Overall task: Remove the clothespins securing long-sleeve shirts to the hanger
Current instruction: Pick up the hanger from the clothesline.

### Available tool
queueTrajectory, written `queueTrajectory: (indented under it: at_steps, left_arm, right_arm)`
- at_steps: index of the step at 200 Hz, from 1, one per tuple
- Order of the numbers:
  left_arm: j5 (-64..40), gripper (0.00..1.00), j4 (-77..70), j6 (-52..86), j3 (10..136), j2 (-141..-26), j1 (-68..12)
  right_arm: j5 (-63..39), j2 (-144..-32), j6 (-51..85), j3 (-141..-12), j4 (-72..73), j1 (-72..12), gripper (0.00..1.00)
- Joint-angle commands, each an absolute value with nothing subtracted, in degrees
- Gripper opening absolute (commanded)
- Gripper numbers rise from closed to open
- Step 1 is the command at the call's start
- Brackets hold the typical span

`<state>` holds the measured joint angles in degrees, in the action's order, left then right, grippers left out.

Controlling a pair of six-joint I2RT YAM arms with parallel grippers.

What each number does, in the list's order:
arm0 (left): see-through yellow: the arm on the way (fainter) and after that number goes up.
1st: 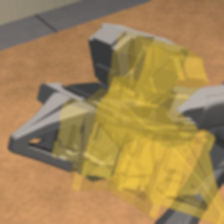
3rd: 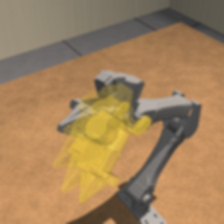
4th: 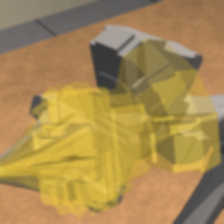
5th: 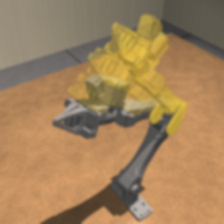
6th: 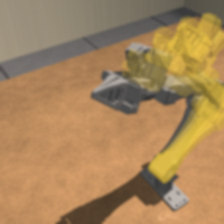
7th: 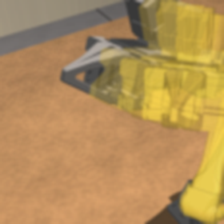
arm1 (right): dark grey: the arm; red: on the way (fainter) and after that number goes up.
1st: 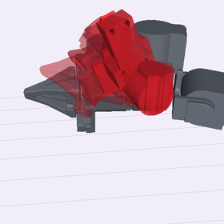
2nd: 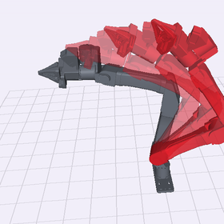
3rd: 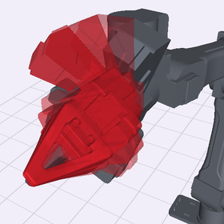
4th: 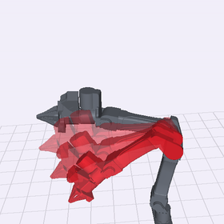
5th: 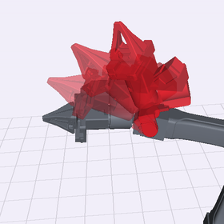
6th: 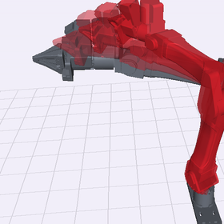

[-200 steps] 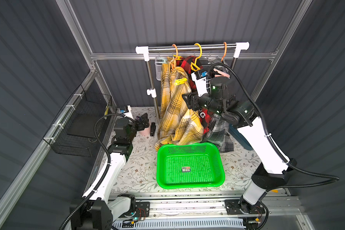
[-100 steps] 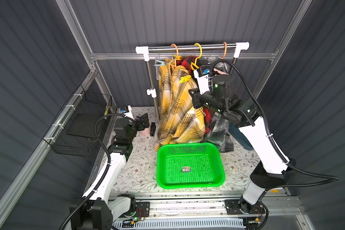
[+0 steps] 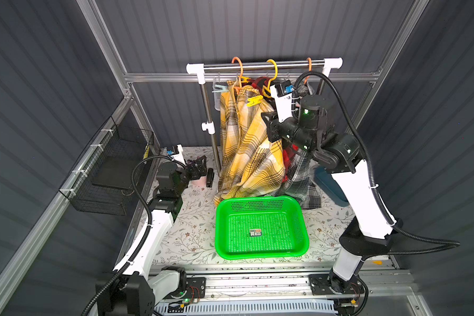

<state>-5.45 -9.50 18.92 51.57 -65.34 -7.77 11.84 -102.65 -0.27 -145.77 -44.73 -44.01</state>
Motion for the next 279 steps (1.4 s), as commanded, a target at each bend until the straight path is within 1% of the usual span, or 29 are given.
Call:
queueTrajectory:
  at_steps: [1,39,85,119,156,183,190,215,232,251,279]
  left_arm:
    - [-8.12,1.0,-11.41,19.95,52.71,-63.83,-7.56]
    - [-9.22,1.0,-12.75,20.81,52.48,-64.16,-7.56]
    - [-11.02,1.0,-14.45,21.45,52.91,-65.46,-7.56]
    - [-12.17,1.0,-16.4,22.64,53.09,-67.27,-7.56]
    - [-14.7,1.0,-18.76,23.63,53.52,-69.14,-7.56]
    - [-18.44,1.0,-20.81,23.36,54.18,-71.48,-7.63]
    - [-21.1,1.0,-20.91,23.15,54.53,-72.41,-7.64]
    - [-25.36,1.0,-21.45,23.32,55.96,-76.06,-7.65]
    - [-27.63,1.0,-22.1,23.98,57.25,-78.56,-7.73]
    - [-28.36,1.0,-22.85,24.35,58.41,-80.37,-7.95]
    - [-26.76,1.0,-26.95,24.04,58.82,-82.12,-8.89]
  right_arm:
    - [12.08,-100.88,-2.15,-149.37,-36.01,-44.03,0.0]
    - [11.55,-100.35,-2.99,-150.25,-32.97,-44.03,0.0]
    - [9.13,-97.83,-3.33,-149.24,-34.91,-44.1,0.0]
    - [8.03,-92.56,-2.82,-141.42,-32.49,-44.12,0.0]
    - [7.01,-88.97,-2.4,-136.78,-33.57,-44.21,0.0]
    - [4.65,-84.37,-1.64,-130.56,-32.76,-44.25,0.0]
    - [4.38,-83.17,-1.31,-129.02,-32.53,-44.3,0.0]
    - [2.73,-76.59,-0.29,-119.98,-29.56,-44.54,0.0]
    - [2.38,-73.35,0.0,-116.5,-28.84,-44.69,0.0]
    - [1.61,-70.51,-0.07,-113.74,-29.11,-44.65,0.0]
    - [-1.38,-67.3,-0.22,-110.0,-29.13,-44.74,0.0]
